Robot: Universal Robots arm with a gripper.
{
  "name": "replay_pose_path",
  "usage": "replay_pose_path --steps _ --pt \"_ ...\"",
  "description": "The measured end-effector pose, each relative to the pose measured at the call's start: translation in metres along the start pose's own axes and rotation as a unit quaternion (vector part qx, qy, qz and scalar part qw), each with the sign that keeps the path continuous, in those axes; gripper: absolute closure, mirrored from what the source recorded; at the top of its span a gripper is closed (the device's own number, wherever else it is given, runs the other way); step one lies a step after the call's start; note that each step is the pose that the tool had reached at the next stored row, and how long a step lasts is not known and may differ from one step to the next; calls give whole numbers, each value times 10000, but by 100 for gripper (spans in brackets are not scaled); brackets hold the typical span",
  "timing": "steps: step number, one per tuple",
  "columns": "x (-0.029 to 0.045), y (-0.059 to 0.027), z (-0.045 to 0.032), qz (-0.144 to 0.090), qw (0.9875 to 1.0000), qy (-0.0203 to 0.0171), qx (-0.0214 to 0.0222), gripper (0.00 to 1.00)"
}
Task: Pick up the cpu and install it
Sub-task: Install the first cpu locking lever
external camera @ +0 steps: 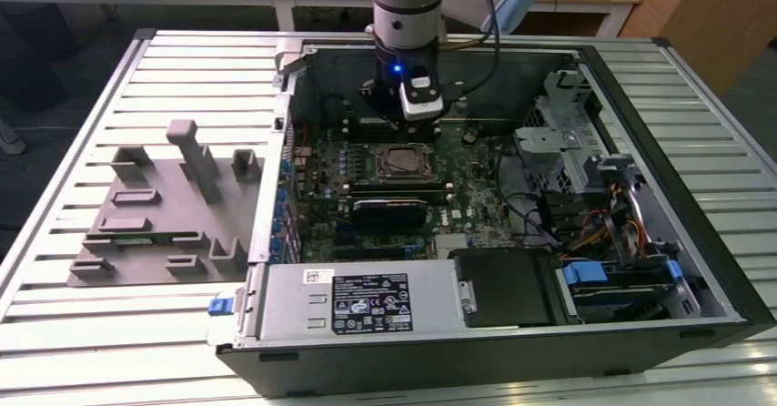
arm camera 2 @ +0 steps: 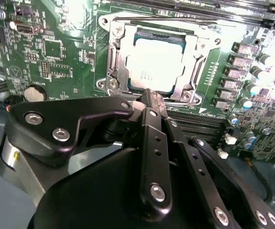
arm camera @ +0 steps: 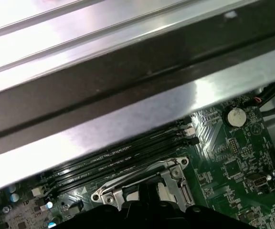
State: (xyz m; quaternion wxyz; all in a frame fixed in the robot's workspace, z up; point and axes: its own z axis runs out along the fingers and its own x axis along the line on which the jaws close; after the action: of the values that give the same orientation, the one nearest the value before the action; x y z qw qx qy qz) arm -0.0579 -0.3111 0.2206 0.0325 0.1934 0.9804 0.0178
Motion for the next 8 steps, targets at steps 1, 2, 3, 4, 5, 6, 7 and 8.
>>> replay_pose_path --steps 1,2,3,4,5,6,7,8 --pt "-1 0 1 -56 10000 5 -2 89" --pt "-1 0 3 -108 9999 11 -3 89" --pt "-1 0 4 -161 9999 18 -3 89" --pt "-1 0 5 -216 9998 24 -4 89" --pt "-1 0 6 -277 9996 31 -5 89" --pt "-1 0 7 -336 9994 36 -7 89" --pt "-1 0 8 -392 9992 43 -9 89" --pt "-2 0 10 -447 9990 49 -11 89"
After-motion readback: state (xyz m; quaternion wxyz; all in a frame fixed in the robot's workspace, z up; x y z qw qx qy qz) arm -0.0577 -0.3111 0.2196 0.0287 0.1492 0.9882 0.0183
